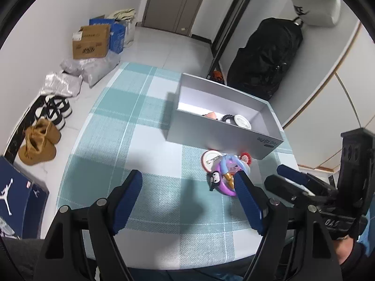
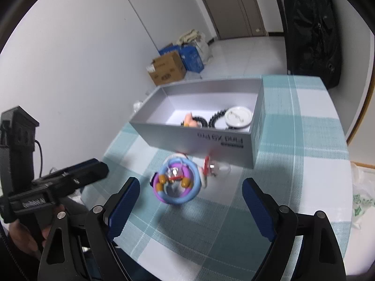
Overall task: Organize jewelry
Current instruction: 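Move the right gripper onto the blue ring of the ring toy and close it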
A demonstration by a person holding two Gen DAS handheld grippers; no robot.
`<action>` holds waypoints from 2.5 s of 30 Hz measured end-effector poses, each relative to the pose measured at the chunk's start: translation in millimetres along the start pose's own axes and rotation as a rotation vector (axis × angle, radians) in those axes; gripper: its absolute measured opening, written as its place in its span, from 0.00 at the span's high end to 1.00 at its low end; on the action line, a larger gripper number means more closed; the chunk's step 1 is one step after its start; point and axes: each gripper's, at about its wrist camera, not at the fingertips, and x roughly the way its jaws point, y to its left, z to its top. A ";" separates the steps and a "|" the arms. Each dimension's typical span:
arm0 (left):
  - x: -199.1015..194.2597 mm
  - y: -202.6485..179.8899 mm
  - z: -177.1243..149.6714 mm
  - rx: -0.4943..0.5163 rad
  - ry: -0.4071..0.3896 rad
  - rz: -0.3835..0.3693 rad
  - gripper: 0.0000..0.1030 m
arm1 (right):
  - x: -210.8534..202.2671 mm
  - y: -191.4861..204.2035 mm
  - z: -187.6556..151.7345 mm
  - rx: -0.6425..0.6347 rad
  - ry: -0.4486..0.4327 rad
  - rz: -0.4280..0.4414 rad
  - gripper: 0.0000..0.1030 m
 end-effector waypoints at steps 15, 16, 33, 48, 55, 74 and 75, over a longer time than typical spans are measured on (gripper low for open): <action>1.8 6.3 1.0 0.000 0.017 -0.007 0.25 | 28.5 6.9 2.0 -0.009 0.052 0.005 0.16; 1.3 6.3 1.2 0.003 0.016 -0.008 0.25 | 30.4 8.7 2.0 -0.013 0.057 0.005 0.17; 6.4 20.3 6.9 -0.076 0.040 -0.023 0.25 | 49.2 25.3 0.5 -0.109 0.078 -0.037 0.43; 11.6 17.9 3.9 -0.052 0.061 -0.019 0.25 | 21.1 20.6 2.5 -0.062 0.009 0.039 0.43; 15.8 7.6 0.5 -0.007 0.076 -0.019 0.25 | 11.0 15.1 6.8 -0.027 -0.024 0.052 0.43; 46.2 -57.2 -17.9 0.275 0.143 0.037 0.25 | -43.6 -34.6 17.0 0.142 -0.157 0.073 0.43; 46.8 -57.5 -18.0 0.282 0.138 0.058 0.25 | -44.6 -35.6 17.2 0.144 -0.160 0.076 0.43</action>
